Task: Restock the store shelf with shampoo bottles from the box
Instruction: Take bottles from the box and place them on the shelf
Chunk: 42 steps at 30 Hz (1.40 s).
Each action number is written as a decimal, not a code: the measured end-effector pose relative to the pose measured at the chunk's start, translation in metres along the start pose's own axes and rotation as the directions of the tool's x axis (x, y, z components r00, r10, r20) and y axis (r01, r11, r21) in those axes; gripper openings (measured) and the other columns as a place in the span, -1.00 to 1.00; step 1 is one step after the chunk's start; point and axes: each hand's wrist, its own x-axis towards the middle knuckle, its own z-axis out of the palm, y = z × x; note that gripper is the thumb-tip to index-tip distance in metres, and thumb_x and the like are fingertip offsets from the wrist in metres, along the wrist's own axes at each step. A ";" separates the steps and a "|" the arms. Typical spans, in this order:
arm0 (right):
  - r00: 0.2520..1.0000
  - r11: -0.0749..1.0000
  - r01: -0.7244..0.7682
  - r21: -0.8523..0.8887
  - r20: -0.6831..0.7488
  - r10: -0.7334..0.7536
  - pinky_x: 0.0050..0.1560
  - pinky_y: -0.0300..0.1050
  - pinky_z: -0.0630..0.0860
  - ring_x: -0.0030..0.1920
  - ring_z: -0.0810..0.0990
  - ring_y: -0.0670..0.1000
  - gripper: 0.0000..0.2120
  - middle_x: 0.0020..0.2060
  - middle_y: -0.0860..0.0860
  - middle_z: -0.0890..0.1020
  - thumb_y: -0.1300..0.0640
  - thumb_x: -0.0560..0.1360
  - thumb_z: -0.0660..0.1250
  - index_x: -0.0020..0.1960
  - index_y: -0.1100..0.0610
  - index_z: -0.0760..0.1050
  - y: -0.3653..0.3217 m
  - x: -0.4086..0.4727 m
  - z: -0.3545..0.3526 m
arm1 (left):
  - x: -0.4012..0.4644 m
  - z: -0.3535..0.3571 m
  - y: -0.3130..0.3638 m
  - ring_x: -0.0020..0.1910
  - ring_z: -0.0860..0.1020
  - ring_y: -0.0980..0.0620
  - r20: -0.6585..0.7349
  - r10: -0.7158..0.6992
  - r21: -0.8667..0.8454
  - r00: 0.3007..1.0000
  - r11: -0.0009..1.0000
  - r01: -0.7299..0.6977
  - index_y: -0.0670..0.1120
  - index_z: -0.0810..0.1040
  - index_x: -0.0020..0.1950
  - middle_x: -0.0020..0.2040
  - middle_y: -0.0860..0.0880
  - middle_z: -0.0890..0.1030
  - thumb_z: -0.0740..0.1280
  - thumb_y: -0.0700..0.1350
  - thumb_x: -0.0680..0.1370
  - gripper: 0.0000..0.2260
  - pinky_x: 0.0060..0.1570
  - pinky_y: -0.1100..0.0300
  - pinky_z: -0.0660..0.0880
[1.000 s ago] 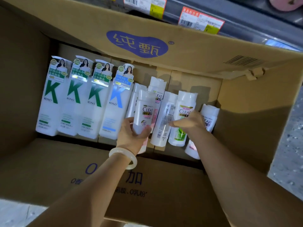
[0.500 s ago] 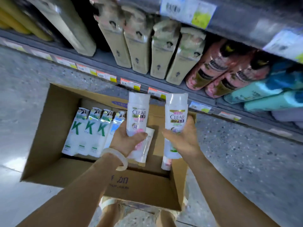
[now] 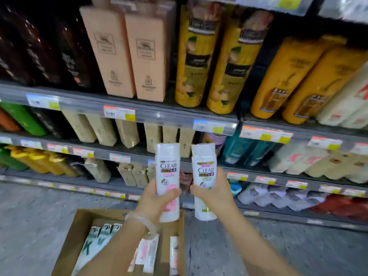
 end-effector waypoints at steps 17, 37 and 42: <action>0.884 0.953 0.299 0.043 -0.390 -0.259 -0.45 -0.43 0.39 -0.24 0.55 -0.17 -0.61 -0.14 -0.03 0.57 0.18 0.31 0.49 0.02 0.03 0.37 -0.170 -0.161 -0.204 | -0.164 0.127 0.207 -0.16 0.61 0.10 0.362 0.426 0.062 0.829 0.877 -0.477 0.06 0.45 0.10 -0.04 0.04 0.62 0.42 -0.25 0.43 -0.66 -0.34 0.28 0.50; 0.831 0.934 0.346 0.092 -0.492 -0.260 -0.22 -0.27 0.47 -0.07 0.57 -0.09 -0.61 -0.06 -0.03 0.56 0.23 0.34 0.47 0.03 -0.03 0.36 -0.112 -0.208 -0.542 | -0.230 0.474 0.215 -0.29 0.64 0.15 0.522 0.442 -0.032 0.730 0.865 -0.500 -0.02 0.52 -0.02 -0.21 0.04 0.69 0.44 -0.32 0.39 -0.73 -0.43 0.35 0.50; 0.821 0.938 0.338 0.078 -0.512 -0.253 -0.20 -0.22 0.48 -0.09 0.59 -0.03 -0.61 -0.08 0.01 0.56 0.26 0.32 0.45 0.01 -0.03 0.36 -0.094 -0.180 -0.592 | -0.214 0.533 0.222 -0.16 0.66 0.03 0.548 0.425 -0.026 0.721 0.870 -0.493 -0.01 0.49 0.08 -0.08 -0.04 0.68 0.46 -0.24 0.39 -0.67 -0.32 0.23 0.56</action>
